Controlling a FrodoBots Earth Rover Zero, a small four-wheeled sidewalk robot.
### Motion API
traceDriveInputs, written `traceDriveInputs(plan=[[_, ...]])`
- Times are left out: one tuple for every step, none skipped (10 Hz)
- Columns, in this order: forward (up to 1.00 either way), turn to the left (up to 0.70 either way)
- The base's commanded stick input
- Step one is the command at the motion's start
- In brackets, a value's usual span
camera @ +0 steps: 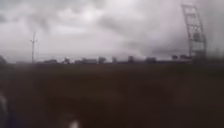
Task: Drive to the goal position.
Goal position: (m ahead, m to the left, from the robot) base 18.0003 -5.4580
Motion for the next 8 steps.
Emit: traceDriveInputs(plan=[[0.7, 0.0], [0.7, 0.0], [0.7, 0.0], [0.7, 0.0], [0.7, 0.0], [0.7, 0.0], [0.7, 0.0], [0.7, 0.0]])
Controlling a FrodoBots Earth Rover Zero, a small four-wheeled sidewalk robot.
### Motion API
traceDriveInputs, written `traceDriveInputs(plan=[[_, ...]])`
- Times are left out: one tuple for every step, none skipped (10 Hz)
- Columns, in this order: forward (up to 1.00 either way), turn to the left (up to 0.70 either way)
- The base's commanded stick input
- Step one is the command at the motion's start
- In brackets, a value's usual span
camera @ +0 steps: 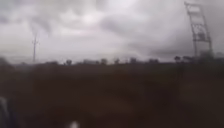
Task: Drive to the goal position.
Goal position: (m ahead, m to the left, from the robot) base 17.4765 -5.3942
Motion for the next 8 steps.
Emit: traceDriveInputs(plan=[[0.7, 0.0], [0.7, 0.0], [0.7, -0.2], [0.7, -0.35], [0.7, -0.35], [0.7, -0.32], [0.7, 0.0], [0.7, 0.0]])
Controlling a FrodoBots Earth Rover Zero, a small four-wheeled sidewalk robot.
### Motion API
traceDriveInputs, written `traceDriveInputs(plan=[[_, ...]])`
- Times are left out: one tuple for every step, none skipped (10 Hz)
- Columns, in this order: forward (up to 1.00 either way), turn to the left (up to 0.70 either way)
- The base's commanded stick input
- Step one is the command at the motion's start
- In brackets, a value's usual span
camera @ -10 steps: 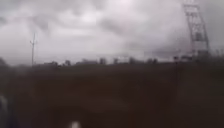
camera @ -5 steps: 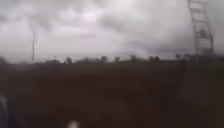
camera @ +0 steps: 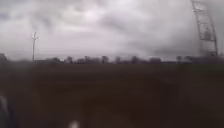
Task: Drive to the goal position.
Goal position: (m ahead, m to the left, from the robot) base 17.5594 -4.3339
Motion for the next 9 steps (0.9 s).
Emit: traceDriveInputs(plan=[[0.7, 0.0], [0.7, 0.0], [0.7, 0.0], [0.7, 0.0], [0.7, 0.0], [0.7, 0.0], [0.7, 0.0], [0.7, 0.0], [0.7, 0.0]])
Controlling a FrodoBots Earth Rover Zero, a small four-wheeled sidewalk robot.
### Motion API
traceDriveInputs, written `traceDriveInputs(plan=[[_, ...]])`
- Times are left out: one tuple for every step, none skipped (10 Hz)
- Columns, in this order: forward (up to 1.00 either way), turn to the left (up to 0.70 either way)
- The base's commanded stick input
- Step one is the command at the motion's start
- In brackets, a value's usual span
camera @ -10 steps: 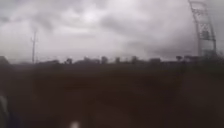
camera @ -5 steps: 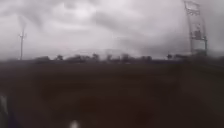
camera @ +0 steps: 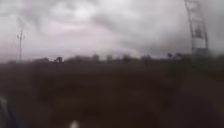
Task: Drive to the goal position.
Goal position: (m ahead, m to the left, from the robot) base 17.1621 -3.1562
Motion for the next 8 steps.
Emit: traceDriveInputs(plan=[[0.7, 0.0], [0.7, 0.0], [0.7, 0.0], [0.7, 0.0], [0.7, 0.0], [0.7, 0.0], [0.7, 0.0], [0.7, 0.0]])
